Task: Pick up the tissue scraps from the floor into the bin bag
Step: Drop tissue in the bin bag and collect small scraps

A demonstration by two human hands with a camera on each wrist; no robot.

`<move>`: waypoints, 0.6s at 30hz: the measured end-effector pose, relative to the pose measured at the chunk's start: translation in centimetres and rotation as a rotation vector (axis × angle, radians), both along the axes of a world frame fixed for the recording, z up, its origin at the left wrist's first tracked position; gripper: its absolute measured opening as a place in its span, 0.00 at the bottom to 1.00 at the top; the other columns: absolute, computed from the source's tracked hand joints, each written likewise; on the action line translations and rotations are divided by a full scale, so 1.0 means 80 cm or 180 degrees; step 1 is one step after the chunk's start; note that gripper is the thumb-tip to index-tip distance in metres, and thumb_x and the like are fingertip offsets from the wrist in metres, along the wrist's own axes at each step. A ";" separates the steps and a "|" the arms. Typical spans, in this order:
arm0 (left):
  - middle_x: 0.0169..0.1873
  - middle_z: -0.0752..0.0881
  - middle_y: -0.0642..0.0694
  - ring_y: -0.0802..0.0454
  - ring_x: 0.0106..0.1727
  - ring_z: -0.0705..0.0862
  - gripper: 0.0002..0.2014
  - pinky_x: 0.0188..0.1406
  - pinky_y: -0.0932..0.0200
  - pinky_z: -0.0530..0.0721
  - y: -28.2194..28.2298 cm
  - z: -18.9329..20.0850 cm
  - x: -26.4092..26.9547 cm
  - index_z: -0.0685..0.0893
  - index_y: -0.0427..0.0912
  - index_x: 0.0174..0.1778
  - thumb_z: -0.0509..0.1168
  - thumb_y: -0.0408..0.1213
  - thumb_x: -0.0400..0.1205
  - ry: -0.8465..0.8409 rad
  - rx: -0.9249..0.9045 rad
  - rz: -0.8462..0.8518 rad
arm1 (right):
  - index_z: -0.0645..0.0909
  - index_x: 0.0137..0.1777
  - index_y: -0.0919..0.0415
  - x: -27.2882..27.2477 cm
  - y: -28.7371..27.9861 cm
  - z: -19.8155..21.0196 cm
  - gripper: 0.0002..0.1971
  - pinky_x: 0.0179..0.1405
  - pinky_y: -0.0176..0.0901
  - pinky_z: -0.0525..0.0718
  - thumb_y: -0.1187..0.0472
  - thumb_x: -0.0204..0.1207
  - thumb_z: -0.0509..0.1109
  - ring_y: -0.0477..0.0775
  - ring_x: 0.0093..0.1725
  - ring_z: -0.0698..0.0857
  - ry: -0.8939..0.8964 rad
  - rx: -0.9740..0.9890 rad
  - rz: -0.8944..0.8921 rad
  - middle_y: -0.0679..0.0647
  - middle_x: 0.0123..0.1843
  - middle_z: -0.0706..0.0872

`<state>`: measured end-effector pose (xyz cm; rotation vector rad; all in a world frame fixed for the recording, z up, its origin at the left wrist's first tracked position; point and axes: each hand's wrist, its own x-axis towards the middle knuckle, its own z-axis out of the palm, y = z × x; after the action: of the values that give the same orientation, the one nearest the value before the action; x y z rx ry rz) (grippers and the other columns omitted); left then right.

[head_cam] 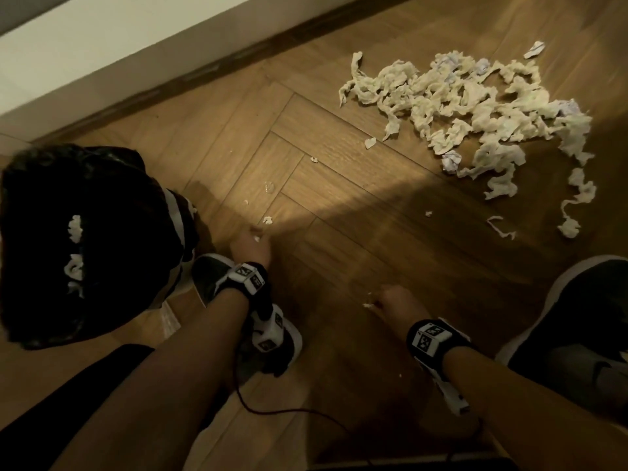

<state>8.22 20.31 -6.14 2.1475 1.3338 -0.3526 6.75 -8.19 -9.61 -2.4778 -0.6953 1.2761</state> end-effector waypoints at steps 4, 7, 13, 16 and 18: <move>0.50 0.86 0.38 0.41 0.52 0.85 0.09 0.44 0.57 0.78 0.037 -0.002 0.037 0.82 0.42 0.54 0.66 0.38 0.80 -0.0111 0.0068 -0.0156 | 0.85 0.50 0.57 0.002 0.002 0.002 0.14 0.47 0.45 0.82 0.49 0.82 0.63 0.52 0.46 0.82 -0.0060 -0.0015 0.0006 0.52 0.48 0.83; 0.50 0.81 0.43 0.45 0.53 0.81 0.10 0.46 0.56 0.76 0.043 -0.016 0.042 0.81 0.41 0.53 0.68 0.39 0.79 -0.0005 0.0196 -0.0816 | 0.83 0.45 0.59 0.020 0.006 0.008 0.14 0.45 0.43 0.81 0.48 0.80 0.65 0.49 0.43 0.80 -0.0059 0.0166 -0.0283 0.50 0.45 0.81; 0.50 0.82 0.39 0.44 0.51 0.79 0.05 0.43 0.58 0.71 0.056 -0.033 0.042 0.83 0.41 0.49 0.65 0.37 0.82 0.0092 0.0412 -0.1577 | 0.83 0.46 0.62 0.127 0.055 0.020 0.04 0.44 0.42 0.75 0.61 0.76 0.72 0.50 0.45 0.76 -0.0370 0.1029 -0.0685 0.51 0.50 0.75; 0.48 0.83 0.38 0.43 0.50 0.80 0.04 0.42 0.58 0.71 0.057 -0.033 0.047 0.84 0.40 0.46 0.67 0.36 0.80 0.0089 0.0351 -0.1475 | 0.83 0.42 0.59 0.183 0.103 0.025 0.02 0.49 0.45 0.81 0.61 0.75 0.72 0.49 0.47 0.78 -0.0453 0.1134 -0.1038 0.49 0.49 0.78; 0.46 0.84 0.39 0.44 0.50 0.81 0.03 0.43 0.58 0.72 0.051 -0.031 0.051 0.84 0.40 0.41 0.67 0.35 0.80 -0.0008 0.0100 -0.1230 | 0.83 0.38 0.59 0.213 0.134 0.020 0.03 0.49 0.49 0.82 0.63 0.73 0.73 0.51 0.46 0.80 -0.0663 0.1303 -0.1170 0.51 0.47 0.82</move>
<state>12.26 24.41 -8.65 2.4282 0.9211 -0.4815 23.80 2.52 -8.02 -2.2720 -0.4579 0.6740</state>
